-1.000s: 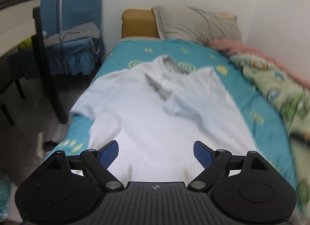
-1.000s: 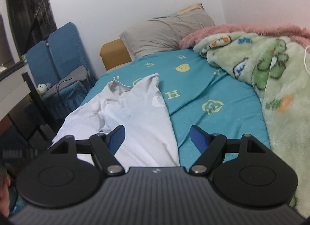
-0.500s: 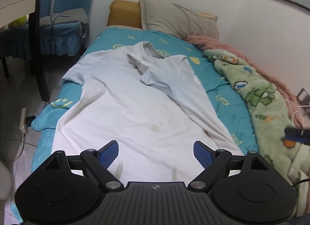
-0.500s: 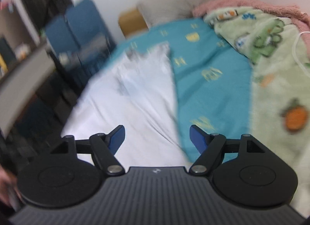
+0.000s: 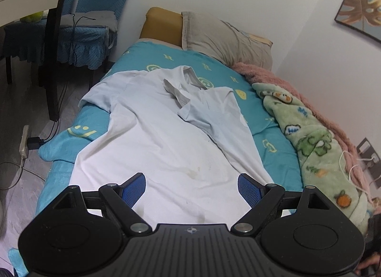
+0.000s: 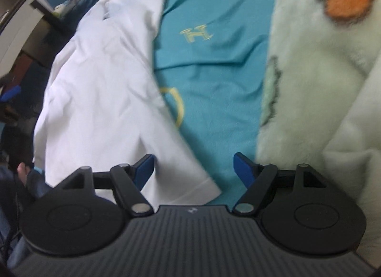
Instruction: Fold clothes
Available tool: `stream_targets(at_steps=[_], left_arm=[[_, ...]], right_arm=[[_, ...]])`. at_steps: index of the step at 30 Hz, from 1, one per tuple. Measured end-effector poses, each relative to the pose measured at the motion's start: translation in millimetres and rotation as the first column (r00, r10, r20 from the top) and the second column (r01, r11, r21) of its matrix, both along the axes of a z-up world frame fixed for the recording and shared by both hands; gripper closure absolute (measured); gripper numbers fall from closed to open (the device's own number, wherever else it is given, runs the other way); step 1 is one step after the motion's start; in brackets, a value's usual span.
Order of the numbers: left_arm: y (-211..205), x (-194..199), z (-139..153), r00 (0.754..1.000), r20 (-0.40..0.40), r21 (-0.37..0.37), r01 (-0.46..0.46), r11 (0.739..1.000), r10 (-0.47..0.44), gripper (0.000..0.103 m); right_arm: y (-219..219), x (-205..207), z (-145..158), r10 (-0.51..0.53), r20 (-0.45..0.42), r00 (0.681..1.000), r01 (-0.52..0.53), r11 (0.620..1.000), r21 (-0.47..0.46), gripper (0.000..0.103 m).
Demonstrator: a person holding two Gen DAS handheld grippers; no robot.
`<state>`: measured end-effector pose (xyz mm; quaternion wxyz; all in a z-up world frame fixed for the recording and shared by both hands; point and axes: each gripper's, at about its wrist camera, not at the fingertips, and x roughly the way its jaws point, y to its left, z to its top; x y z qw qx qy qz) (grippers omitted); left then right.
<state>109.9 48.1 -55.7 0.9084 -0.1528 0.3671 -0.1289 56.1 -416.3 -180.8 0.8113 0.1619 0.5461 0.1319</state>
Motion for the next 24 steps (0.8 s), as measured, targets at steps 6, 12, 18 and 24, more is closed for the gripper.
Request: stream_targets(at_steps=[6,12,18,24], left_arm=[[5,3,3,1.000,-0.003,-0.057,-0.022,0.998,0.022,0.016],[9,-2,5,1.000,0.001,-0.066,-0.030,0.997,0.030,0.016],[18,-4,8,0.998,0.009,-0.078,-0.061,0.995,0.062,0.016],[30,-10,13,0.996,0.022,-0.097,-0.079,0.992,0.081,0.017]], right_arm=[[41,4,20,0.221,-0.025,0.975,-0.222,0.974,-0.054,0.087],[107,4,84,0.383,-0.052,0.922,-0.384,0.895,-0.227,0.098],[202,5,148,0.502,-0.016,0.865,-0.480,0.816,-0.323,0.098],[269,16,136,0.537,-0.035,0.843,-0.517,0.790,-0.329,0.098]])
